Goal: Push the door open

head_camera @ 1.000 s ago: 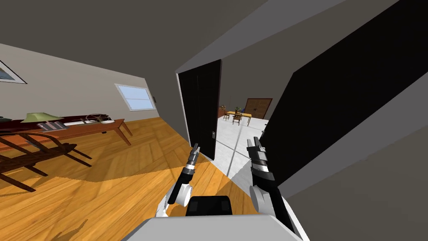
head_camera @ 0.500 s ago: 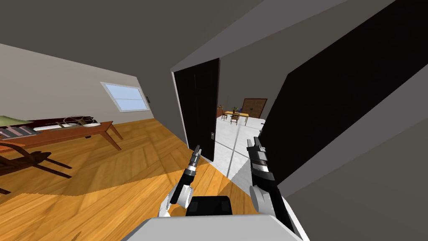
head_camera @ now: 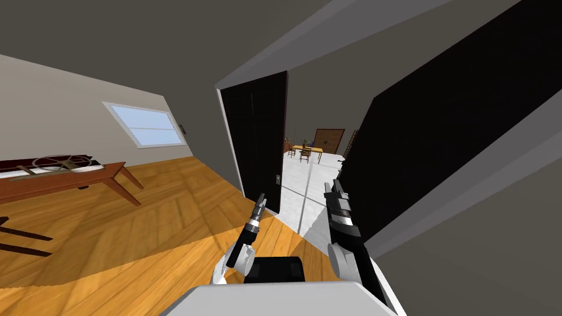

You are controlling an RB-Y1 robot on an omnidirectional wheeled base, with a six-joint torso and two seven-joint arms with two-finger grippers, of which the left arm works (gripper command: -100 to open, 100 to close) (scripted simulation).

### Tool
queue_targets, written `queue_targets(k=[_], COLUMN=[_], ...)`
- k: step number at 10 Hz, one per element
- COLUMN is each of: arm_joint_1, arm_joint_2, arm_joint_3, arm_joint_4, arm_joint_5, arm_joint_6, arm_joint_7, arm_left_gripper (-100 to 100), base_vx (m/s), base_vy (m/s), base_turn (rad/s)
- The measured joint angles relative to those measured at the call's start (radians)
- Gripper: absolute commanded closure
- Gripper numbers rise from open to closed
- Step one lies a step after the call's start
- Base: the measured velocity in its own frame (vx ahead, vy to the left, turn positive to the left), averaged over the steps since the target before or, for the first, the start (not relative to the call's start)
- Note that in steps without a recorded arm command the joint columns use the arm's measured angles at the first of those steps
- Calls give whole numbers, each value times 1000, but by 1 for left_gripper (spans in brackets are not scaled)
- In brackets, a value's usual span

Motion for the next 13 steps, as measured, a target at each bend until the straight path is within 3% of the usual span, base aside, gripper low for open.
queue_targets(k=[4, 13], arm_joint_1=[-32, -99], arm_joint_2=[5, 14], arm_joint_3=[-45, -128], arm_joint_4=[108, 294], arm_joint_5=[33, 102], arm_joint_6=[-20, -25], arm_joint_7=[4, 5], arm_left_gripper=[-100, -100], base_vx=[91, 85], base_vy=[84, 87], base_turn=[-126, -105])
